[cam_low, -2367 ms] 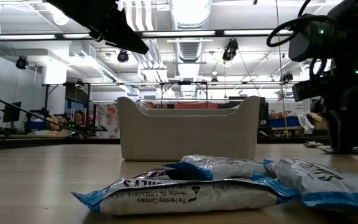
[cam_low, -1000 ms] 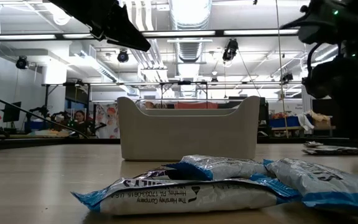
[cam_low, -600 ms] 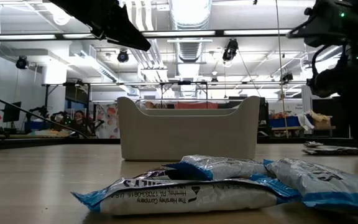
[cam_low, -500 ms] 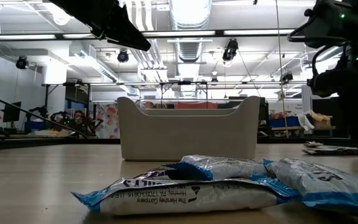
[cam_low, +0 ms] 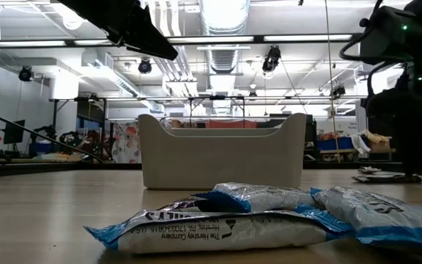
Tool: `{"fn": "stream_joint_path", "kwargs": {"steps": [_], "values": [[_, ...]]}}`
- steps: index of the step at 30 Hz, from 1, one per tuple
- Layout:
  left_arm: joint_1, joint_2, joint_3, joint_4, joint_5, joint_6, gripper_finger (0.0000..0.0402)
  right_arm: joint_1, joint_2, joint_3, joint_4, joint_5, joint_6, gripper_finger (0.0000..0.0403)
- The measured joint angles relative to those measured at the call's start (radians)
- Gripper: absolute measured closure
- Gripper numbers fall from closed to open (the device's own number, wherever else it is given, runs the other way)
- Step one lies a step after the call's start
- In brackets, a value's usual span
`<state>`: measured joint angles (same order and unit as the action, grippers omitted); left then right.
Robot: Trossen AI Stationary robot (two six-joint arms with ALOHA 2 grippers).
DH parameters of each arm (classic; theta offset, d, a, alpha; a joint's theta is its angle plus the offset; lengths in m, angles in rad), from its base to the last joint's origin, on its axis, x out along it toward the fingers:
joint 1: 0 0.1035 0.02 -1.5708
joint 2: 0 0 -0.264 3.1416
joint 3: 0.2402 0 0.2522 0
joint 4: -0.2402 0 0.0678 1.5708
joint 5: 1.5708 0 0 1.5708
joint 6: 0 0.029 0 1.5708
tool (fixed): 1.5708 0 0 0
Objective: Organize candy in baskets
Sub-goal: Put the brown chocolate bar into the yellow bin
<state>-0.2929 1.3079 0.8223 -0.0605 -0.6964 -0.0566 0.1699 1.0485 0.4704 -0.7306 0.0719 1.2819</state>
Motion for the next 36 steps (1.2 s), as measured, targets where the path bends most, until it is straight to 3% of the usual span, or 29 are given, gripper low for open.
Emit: {"fn": "stream_joint_path", "kwargs": {"steps": [9,26,32,36], "values": [[0.000,0.000,0.000,0.000,0.001,0.000,0.0311,0.000,-0.001,0.000,0.033,0.000,-0.009,0.0263],[0.000,0.000,0.000,0.000,0.001,0.000,0.0311,0.001,0.000,-0.054,0.164,-0.008,0.035,0.0238],[0.000,0.000,0.000,0.000,0.001,0.000,0.0311,0.002,-0.002,-0.108,0.248,0.002,0.041,0.0258],[0.000,0.000,0.000,0.000,0.001,0.000,0.0311,0.002,-0.002,-0.148,0.256,0.008,0.047,0.0293]]}}
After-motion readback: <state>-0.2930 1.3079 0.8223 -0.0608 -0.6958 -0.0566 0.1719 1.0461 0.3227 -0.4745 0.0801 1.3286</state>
